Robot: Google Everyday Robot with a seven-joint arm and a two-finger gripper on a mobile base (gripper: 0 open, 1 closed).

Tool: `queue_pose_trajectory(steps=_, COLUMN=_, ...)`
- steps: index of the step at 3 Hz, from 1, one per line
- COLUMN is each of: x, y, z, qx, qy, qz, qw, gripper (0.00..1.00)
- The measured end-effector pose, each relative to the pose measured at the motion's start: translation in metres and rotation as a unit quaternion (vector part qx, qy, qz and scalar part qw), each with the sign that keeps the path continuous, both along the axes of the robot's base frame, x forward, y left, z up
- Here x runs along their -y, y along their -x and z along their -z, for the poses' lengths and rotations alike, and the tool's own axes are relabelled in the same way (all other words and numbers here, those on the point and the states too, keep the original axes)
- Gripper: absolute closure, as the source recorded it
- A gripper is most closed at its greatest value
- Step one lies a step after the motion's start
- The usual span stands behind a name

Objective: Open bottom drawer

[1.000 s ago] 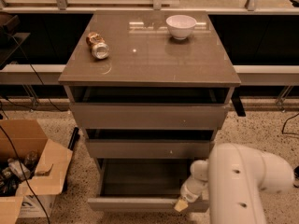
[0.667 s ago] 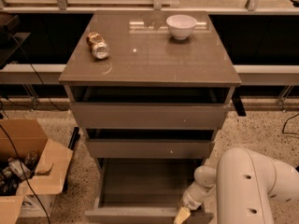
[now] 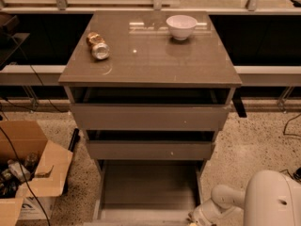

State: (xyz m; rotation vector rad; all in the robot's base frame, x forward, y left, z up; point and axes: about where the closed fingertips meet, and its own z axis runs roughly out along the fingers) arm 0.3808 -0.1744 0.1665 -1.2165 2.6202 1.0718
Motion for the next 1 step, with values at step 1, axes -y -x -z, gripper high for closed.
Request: queue_pose_trajectory(steps=1, x=-0.0005, y=-0.0012, z=-0.0017, qx=0.000, qy=0.000, qz=0.000, qw=1.0000, gripper=0.00)
